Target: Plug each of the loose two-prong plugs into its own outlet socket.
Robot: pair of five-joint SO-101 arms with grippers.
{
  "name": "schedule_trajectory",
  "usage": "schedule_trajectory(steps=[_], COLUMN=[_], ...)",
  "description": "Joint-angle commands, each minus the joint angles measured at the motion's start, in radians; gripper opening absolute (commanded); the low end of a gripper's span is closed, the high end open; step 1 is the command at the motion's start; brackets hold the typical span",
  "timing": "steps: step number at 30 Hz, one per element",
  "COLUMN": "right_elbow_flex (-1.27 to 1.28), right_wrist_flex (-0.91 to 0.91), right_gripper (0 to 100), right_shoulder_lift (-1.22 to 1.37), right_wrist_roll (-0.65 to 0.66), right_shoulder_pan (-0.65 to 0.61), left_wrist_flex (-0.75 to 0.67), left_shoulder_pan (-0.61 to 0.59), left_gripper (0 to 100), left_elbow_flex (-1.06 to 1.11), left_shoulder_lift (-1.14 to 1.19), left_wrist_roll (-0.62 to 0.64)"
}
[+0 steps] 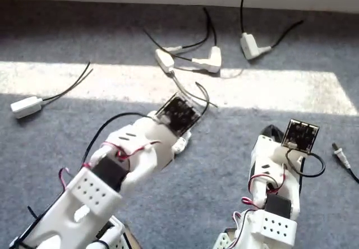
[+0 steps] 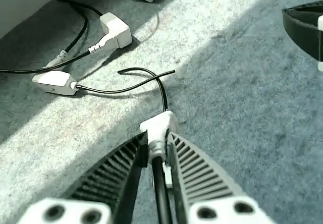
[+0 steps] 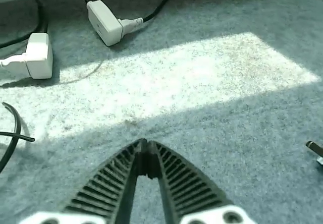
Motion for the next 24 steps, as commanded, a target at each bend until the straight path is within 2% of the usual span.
schedule_trajectory(steps=[1,4,10,14,17,20,24], right_elbow_flex=[0.090,0.090,0.090,0.090,0.090,0.090,0.090], right_wrist_flex=[-0.054,-0.054,-0.054,-0.056,-0.056,-0.056,-0.056], right_gripper=[0.6,0.6,0.6,0.6,0.6,0.6,0.6], right_shoulder_lift=[-0.008,-0.008,-0.008,-0.008,-0.008,-0.008,-0.008], right_wrist_roll=[0.000,0.000,0.000,0.000,0.000,0.000,0.000], right_shoulder_pan=[-0.008,-0.008,-0.010,-0.012,-0.012,-0.012,-0.012], left_wrist_flex=[0.247,0.385,0.535,0.574,0.577,0.640,0.700], left_shoulder_pan=[-0.013,-0.013,-0.016,-0.045,-0.074,-0.074,-0.059], left_gripper=[1,1,1,1,1,1,1], left_elbow_flex=[-0.361,-0.538,-0.760,-0.808,-0.806,-0.811,-0.808], left_shoulder_lift=[0.326,0.450,0.611,0.708,0.773,0.826,0.875], left_wrist_roll=[-0.049,-0.058,-0.235,-0.304,-0.308,-0.321,-0.434])
